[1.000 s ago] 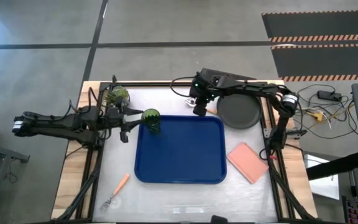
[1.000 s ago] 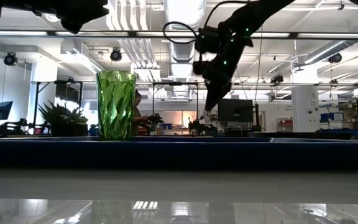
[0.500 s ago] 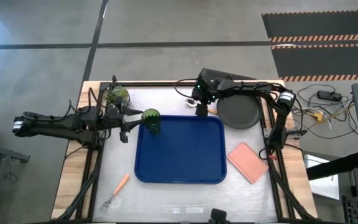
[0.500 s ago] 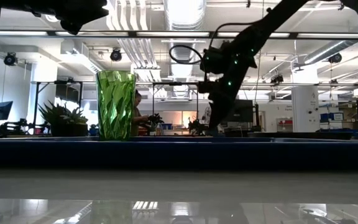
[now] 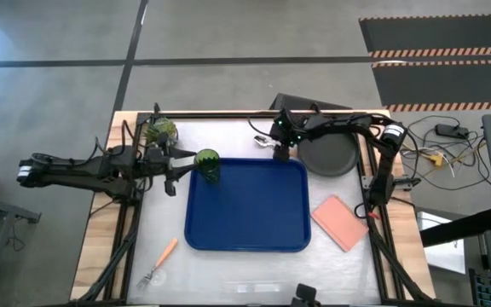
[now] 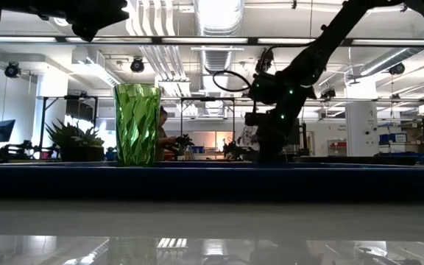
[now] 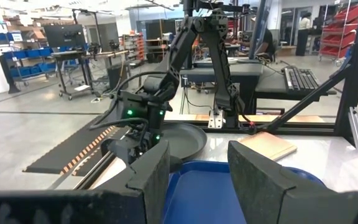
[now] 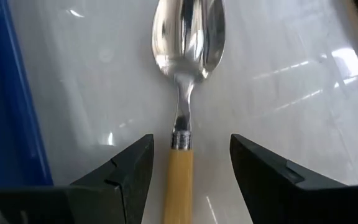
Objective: Pick and place plate/cup/fork/spoon on tray
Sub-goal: Put the spoon on the blue tray
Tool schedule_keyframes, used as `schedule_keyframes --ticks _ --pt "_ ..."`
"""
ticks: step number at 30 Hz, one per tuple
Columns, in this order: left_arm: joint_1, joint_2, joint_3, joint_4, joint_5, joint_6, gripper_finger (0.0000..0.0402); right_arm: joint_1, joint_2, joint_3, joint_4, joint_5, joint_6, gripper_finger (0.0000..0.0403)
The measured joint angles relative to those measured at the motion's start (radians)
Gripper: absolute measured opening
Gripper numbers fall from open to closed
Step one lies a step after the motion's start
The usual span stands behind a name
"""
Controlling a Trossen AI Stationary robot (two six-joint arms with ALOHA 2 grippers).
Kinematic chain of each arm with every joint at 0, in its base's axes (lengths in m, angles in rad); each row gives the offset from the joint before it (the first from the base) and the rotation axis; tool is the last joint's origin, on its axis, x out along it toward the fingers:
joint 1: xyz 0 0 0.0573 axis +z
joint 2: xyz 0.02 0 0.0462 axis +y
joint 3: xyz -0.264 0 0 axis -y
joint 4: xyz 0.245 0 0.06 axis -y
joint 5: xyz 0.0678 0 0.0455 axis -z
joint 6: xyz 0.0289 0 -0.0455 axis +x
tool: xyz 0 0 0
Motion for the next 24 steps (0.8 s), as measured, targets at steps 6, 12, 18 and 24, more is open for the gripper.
schedule_keyframes --ticks 6,12,18,24 --pt "0.000 -0.001 0.000 0.000 0.000 0.000 0.0146 -0.002 0.000 -0.028 0.027 -0.001 0.000 0.0188" --pt "0.000 -0.003 0.000 0.002 0.000 0.000 0.0146 -0.002 0.002 -0.049 0.068 0.000 0.007 0.0132" --pt "0.000 -0.005 0.000 0.002 0.000 0.000 0.0146 -0.002 0.012 -0.051 0.080 0.005 0.023 0.0056" --pt "0.000 -0.008 0.000 0.002 0.000 0.000 0.0146 -0.003 0.009 -0.022 0.054 0.002 0.026 0.0032"
